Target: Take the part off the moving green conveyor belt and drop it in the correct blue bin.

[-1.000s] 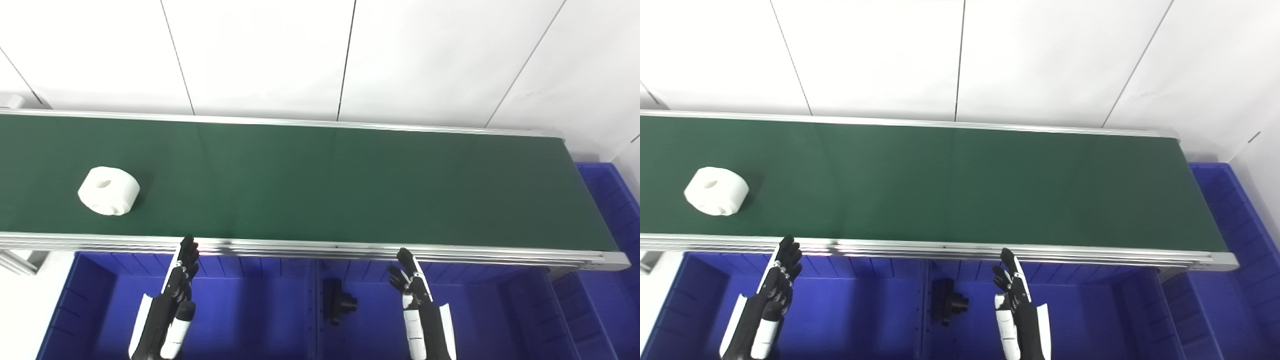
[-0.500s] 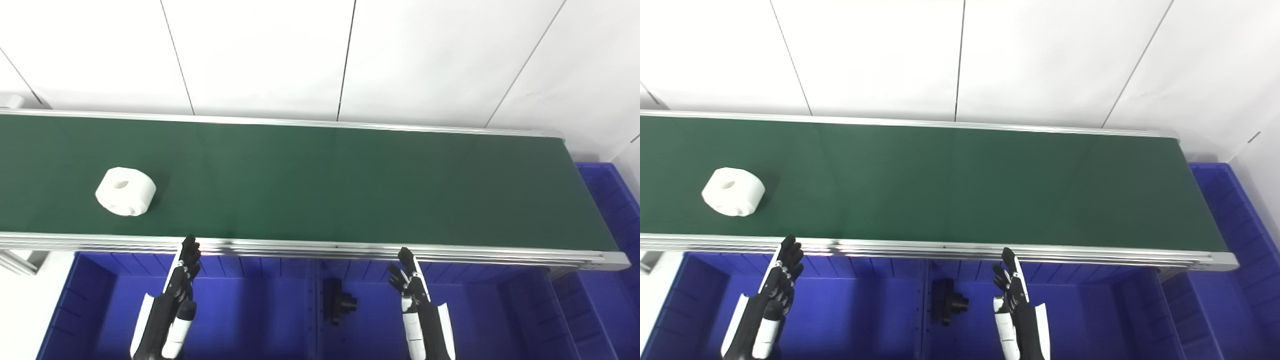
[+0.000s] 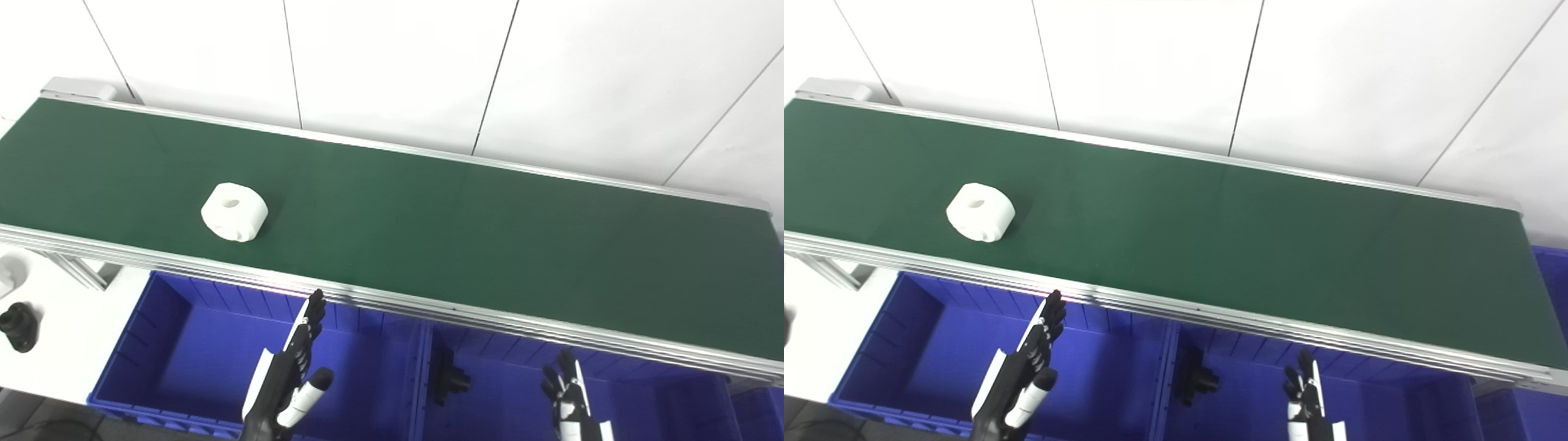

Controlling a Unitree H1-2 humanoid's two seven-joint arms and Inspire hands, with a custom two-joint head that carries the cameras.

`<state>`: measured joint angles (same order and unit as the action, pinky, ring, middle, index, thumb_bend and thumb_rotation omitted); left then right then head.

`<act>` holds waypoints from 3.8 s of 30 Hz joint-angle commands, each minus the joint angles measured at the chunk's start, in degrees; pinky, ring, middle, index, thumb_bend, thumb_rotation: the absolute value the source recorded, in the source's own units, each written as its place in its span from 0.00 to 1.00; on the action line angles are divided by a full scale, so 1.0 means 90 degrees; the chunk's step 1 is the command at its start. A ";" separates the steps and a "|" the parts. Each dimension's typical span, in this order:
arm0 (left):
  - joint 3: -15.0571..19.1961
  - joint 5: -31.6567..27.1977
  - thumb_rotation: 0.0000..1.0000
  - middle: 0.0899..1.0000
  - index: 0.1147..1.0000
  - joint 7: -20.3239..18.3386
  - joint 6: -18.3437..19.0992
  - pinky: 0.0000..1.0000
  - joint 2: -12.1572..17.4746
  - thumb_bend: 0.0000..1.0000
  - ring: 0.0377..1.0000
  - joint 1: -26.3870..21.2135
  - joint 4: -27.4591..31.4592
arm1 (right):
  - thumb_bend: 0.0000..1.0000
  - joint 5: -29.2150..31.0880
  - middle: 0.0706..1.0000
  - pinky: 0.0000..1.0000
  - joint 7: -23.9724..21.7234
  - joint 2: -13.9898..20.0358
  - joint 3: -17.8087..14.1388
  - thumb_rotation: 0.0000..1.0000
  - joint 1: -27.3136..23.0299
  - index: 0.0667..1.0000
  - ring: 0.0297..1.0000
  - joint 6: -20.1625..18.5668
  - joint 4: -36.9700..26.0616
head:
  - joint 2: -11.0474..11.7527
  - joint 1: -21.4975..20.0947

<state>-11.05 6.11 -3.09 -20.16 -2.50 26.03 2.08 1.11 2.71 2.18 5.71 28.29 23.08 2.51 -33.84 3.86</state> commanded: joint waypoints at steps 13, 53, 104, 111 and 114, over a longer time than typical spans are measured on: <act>-0.0003 0.0168 0.78 0.99 0.99 0.0303 -0.0729 1.00 -0.0022 0.87 1.00 -0.0306 -0.0115 | 0.66 0.0163 1.00 0.99 -0.0338 -0.0043 -0.0230 1.00 -0.0366 1.00 0.96 0.0423 0.0662 | 0.0529 0.0388; -0.0156 0.4602 0.22 0.87 0.84 -0.0627 0.0571 0.88 0.2901 1.00 0.90 -0.5079 -0.0867 | 0.76 -0.0004 0.99 0.97 -0.0399 -0.0310 -0.0115 1.00 -0.0269 1.00 0.94 0.0031 0.0242 | -0.0082 -0.0100; -0.0764 0.4175 0.00 0.48 0.39 -0.0361 0.0668 0.57 0.2847 0.52 0.55 -0.4889 0.0110 | 0.78 -0.0206 0.96 0.91 -0.0421 -0.0388 -0.0023 1.00 0.0068 1.00 0.90 -0.0887 -0.0742 | -0.1066 -0.0091; -0.0230 0.3866 0.00 0.46 0.39 -0.0682 0.0513 0.52 0.3554 0.52 0.52 -0.3580 0.1342 | 0.76 -0.0086 0.97 0.93 -0.0510 -0.0299 0.0049 1.00 0.0172 1.00 0.91 -0.1252 -0.1216 | -0.1392 -0.0085; 0.0071 0.3765 0.00 0.46 0.39 -0.0584 0.0431 0.52 0.3775 0.52 0.52 -0.2932 0.1458 | 0.79 -0.0007 0.96 0.92 -0.0514 -0.0259 0.0012 1.00 0.0146 1.00 0.90 -0.1435 -0.1381 | -0.1613 -0.0010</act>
<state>-11.89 41.34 -9.80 -15.19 30.24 -0.89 12.94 0.33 -1.22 -0.29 5.91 29.34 10.78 -7.62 -48.33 3.69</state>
